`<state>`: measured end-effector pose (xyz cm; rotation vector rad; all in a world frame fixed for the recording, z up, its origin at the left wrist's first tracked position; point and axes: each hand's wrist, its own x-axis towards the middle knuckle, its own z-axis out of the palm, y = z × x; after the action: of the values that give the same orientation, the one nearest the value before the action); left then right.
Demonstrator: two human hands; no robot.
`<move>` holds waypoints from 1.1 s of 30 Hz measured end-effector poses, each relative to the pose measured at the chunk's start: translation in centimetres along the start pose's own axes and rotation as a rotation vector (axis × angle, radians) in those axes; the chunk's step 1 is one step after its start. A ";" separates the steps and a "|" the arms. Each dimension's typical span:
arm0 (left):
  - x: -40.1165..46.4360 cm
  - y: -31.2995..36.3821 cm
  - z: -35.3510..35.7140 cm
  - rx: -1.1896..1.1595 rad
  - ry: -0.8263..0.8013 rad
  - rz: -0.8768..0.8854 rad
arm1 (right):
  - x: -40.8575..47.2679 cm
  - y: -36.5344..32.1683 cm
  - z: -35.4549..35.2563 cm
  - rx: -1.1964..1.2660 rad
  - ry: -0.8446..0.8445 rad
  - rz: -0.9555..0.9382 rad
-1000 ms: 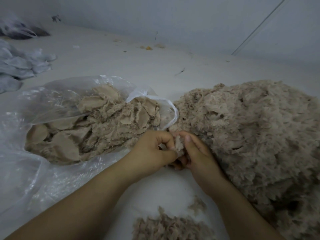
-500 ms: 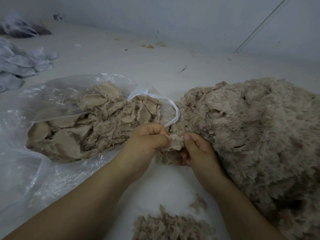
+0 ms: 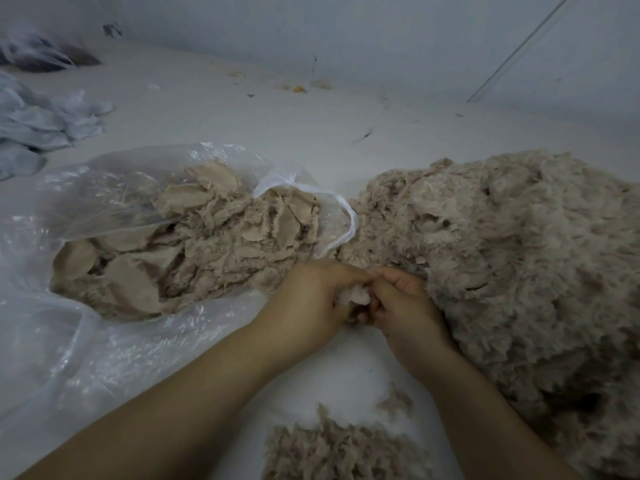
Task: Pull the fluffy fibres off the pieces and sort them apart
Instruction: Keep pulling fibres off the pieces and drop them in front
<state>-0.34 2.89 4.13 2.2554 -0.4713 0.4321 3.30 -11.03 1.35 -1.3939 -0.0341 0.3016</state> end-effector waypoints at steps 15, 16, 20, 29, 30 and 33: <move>0.1 1.3 -1.3 -0.320 0.192 -0.103 | -0.4 -0.6 0.4 -0.008 0.037 -0.029; 0.1 1.4 -1.3 -0.359 0.182 -0.112 | -0.5 -0.5 0.3 -0.006 0.009 -0.054; -0.1 1.4 -0.7 -0.441 0.121 -0.156 | -0.8 0.1 -0.3 -0.024 -0.210 -0.157; -0.4 1.5 -0.4 -0.477 0.310 -0.144 | -0.7 -0.6 0.1 -0.048 -0.071 -0.018; -0.5 1.4 -0.4 -0.478 0.331 -0.144 | -0.7 -0.6 0.1 -0.050 -0.061 -0.011; -0.9 1.2 -0.2 -0.446 0.362 -0.139 | -0.7 -0.6 0.2 -0.074 -0.046 -0.014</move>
<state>-1.69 2.46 4.57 1.7203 -0.1957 0.5850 2.71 -11.08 2.12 -1.4595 -0.0936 0.3230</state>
